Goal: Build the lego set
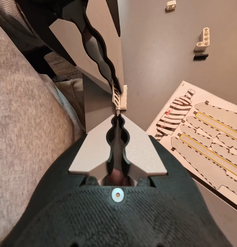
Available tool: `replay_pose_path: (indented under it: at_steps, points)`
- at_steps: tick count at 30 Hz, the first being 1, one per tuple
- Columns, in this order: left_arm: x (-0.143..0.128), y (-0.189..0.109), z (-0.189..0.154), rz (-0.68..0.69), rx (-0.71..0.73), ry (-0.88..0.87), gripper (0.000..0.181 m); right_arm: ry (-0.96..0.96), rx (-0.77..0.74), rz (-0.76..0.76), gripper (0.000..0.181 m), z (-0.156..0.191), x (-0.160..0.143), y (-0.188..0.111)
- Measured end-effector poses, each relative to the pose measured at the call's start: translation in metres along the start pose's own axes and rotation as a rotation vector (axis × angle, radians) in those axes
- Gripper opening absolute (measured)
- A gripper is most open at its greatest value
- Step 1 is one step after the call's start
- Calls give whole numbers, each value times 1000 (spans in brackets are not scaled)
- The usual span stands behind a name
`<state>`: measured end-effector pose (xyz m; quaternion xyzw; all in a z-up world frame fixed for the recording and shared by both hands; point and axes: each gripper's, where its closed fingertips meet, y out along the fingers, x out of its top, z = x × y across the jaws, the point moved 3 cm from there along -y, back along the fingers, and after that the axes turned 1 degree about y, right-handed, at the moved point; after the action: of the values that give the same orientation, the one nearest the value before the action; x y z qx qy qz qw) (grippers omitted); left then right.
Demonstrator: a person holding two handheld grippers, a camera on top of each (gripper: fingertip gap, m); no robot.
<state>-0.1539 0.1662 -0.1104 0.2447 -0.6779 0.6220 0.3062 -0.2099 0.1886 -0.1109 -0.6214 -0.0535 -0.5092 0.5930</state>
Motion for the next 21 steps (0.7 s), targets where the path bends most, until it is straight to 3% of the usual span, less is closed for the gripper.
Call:
replay_pose_path:
  at_steps: [21]
  points:
    - [0,0,0,15,44,42,4,157,67,6,1,-5,5,4]
